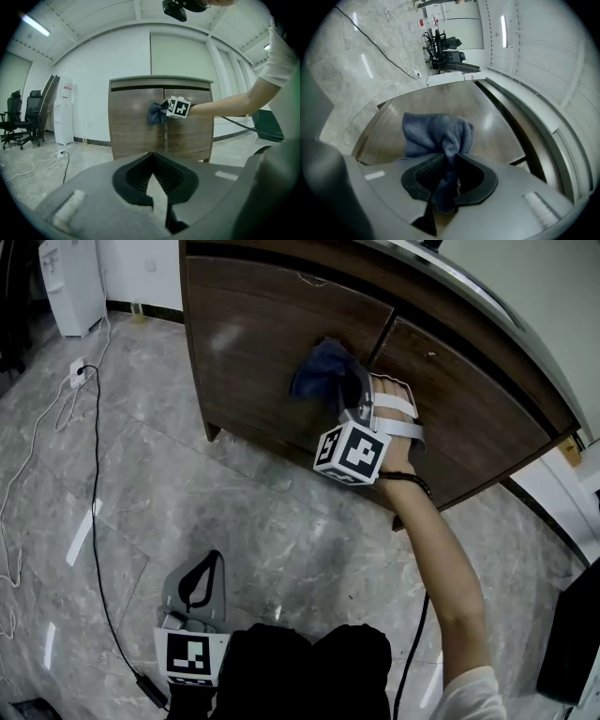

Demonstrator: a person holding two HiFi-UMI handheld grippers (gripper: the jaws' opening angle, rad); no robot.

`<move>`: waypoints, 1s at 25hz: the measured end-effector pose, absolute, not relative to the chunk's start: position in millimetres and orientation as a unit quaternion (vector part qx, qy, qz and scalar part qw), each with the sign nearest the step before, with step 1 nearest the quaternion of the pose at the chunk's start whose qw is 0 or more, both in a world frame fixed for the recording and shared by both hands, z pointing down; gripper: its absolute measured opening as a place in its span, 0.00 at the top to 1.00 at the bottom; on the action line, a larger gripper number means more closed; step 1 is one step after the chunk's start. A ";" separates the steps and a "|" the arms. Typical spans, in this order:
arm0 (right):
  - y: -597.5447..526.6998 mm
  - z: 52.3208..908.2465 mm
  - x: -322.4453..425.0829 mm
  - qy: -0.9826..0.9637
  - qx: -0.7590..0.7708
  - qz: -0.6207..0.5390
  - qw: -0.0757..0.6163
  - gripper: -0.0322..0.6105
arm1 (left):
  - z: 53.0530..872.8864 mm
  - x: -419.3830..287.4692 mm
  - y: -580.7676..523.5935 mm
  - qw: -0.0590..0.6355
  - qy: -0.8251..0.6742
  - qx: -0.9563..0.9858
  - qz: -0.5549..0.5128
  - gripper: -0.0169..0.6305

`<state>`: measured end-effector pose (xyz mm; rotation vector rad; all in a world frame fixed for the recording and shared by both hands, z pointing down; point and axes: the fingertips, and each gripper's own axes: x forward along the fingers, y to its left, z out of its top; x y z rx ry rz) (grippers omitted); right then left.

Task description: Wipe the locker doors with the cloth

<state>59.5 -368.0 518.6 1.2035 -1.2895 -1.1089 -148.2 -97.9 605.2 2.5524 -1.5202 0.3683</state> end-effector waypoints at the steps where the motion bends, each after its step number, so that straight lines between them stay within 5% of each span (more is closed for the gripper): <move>1: -369.6 504.9 57.7 -0.530 0.500 -0.467 0.501 0.83 | 603.3 -148.6 -98.8 0.072 -0.508 0.850 0.122 0.97; 12: -375.1 387.8 50.7 -0.508 0.554 -0.499 0.432 0.83 | 574.5 -157.7 -102.0 0.054 -0.527 0.841 0.110 0.97; 25: -393.9 529.8 14.2 -0.546 0.500 -0.466 0.484 0.84 | 590.9 -182.5 -102.2 0.066 -0.548 0.826 0.118 0.97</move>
